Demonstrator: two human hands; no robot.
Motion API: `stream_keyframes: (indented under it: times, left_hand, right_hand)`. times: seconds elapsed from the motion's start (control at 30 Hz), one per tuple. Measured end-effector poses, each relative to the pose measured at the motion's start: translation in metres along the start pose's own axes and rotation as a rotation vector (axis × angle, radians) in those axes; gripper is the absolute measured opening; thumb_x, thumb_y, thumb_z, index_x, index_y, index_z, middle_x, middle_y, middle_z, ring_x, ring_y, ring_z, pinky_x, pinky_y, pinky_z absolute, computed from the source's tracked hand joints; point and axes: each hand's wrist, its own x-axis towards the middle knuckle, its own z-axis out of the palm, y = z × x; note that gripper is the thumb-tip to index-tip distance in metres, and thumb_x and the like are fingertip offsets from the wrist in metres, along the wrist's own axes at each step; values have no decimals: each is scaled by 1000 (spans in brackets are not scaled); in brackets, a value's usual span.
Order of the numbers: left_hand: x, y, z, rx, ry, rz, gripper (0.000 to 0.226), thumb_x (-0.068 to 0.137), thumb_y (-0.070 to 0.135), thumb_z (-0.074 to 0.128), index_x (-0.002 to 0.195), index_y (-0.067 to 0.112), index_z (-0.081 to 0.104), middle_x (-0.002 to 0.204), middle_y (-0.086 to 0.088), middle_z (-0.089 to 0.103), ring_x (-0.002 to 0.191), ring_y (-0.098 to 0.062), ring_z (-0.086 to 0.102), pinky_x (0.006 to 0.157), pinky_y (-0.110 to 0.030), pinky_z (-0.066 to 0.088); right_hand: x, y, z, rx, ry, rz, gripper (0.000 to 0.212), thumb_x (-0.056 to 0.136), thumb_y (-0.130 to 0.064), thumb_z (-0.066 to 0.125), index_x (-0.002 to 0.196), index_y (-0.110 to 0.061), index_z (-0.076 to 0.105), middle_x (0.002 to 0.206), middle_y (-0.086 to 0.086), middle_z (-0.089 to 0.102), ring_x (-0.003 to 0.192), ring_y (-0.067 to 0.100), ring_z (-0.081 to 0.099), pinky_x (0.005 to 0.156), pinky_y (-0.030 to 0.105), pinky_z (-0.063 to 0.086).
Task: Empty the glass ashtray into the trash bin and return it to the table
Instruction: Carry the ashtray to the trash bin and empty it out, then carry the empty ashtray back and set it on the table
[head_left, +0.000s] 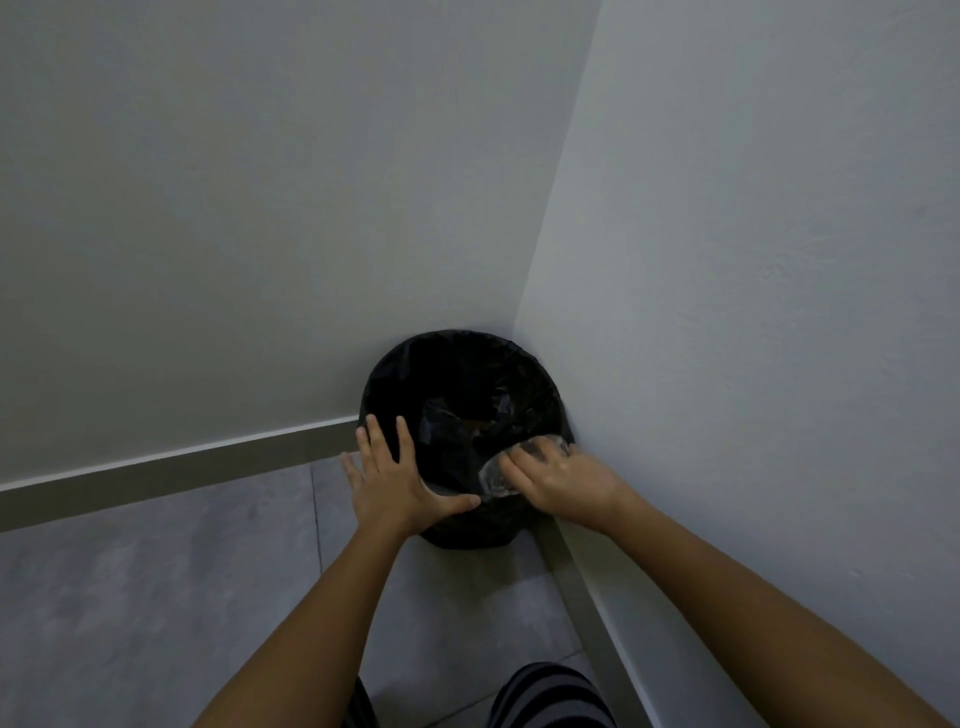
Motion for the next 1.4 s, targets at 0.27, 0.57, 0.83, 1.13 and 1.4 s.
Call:
stream_keyframes:
  times: [0.27,0.57,0.83,1.13,1.4]
  left_hand:
    - [-4,-6,-10,6,-12,-19,139,55,91,48,149,16,-22,154,-26,-27,142,-41,-25,114,-59,-10]
    - [-4,33,-25,-157,76,309,129,63,69,68,152,18,-11,163,-3,-1,149,-25,-12,115,-55,-12]
    - [1,28,-53,-334,254,422,127,52,78,63,152,18,12,159,2,22,148,-16,12,118,-51,-8]
    - [-46,27,-170,-335,309,355,114,46,73,60,145,25,33,150,9,39,145,-16,24,117,-57,-2]
    - [-116,48,-349,-327,365,264,119,46,72,70,145,22,30,148,7,41,145,-18,23,117,-57,0]
  right_hand:
    - [50,-4,-34,496,-116,612,52,84,4,56,135,-3,45,117,24,61,91,43,65,70,50,59]
    - [49,17,-58,1725,52,1478,22,94,-4,52,115,-13,53,112,8,61,88,25,68,53,45,61]
    - [57,20,-66,1901,16,1322,43,84,-23,71,121,-31,51,118,4,66,100,27,69,62,40,62]
    - [81,76,-172,1753,-257,775,98,62,7,78,128,-47,30,132,-3,54,122,13,57,93,27,53]
    - [147,160,-356,1290,-271,578,96,56,-29,91,131,-34,31,129,-7,53,114,4,55,99,20,46]
